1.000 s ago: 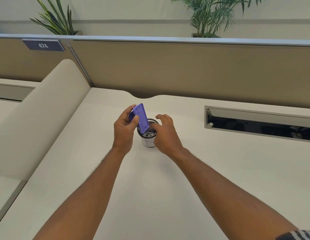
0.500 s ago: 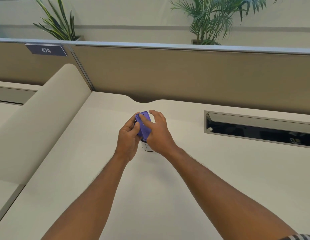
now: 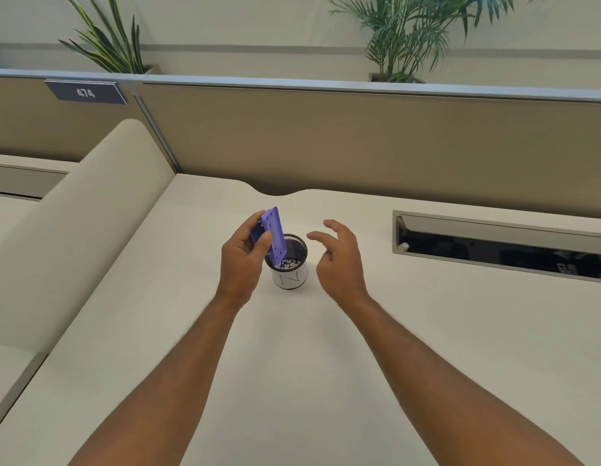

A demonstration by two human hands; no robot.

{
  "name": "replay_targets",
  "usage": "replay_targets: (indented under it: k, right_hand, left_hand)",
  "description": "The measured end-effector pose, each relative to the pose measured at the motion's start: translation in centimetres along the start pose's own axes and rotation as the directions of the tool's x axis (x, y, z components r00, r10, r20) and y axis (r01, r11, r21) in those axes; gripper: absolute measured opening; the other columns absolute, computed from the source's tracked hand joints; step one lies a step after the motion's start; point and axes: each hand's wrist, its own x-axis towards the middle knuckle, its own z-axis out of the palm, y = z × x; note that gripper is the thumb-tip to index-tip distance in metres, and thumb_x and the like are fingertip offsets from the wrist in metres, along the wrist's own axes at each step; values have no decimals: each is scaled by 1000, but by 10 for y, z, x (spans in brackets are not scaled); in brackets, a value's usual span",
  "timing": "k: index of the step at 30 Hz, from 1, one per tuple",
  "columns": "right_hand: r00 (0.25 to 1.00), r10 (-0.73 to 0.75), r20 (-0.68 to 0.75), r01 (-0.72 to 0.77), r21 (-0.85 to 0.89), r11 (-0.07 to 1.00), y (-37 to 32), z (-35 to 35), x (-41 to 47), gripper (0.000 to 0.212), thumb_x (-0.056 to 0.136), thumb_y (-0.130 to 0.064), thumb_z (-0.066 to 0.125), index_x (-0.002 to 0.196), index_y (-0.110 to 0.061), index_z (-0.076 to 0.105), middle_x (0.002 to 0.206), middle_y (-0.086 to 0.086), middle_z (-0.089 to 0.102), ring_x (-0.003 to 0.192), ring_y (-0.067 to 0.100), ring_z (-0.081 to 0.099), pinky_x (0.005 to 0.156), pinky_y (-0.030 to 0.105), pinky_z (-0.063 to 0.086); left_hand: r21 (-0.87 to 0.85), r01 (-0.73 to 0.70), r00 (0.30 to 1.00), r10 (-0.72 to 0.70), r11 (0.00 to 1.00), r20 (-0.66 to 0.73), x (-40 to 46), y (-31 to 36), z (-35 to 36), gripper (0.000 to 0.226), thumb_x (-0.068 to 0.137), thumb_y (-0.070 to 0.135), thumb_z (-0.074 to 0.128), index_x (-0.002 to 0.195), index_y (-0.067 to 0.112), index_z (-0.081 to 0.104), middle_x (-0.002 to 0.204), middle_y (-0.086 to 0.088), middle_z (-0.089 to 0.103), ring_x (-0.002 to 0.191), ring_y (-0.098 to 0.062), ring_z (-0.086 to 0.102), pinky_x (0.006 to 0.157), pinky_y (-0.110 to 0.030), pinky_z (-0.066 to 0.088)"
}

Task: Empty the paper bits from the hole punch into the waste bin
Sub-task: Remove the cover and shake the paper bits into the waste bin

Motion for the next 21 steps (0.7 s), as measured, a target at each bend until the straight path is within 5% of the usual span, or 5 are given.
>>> replay_targets:
  k: [8,13,21]
  right_hand:
    - [996,76,-37,-76,-2,997,20,-17,-17,53,79,19,40,108,-11,73,126,7,61,123,21,52,101,25,40]
    - [960,279,17,-279,-31,960,50,-43,-44,36,93,3,48,115,-14,70,120,1,69,113,16,62,99,21,43]
    - [817,537,210,-360,-543,759,88,-76,-103,52,91,-41,61,136,-16,53,136,11,51,128,29,46,100,38,46]
  left_hand:
    - [177,-101,994,104,979,-10,4,-3,7,41,98,7,61,138,16,58,134,-1,65,122,-14,62,98,-20,51]
    - [-125,52,986,-70,991,-148,-1,-1,8,33,101,9,57,130,23,62,121,-1,69,108,-16,66,94,-37,57]
    - [-500,208,947,-301,841,-114,-36,1,14,29,104,10,51,130,14,63,121,-11,68,104,-27,66,89,-44,55]
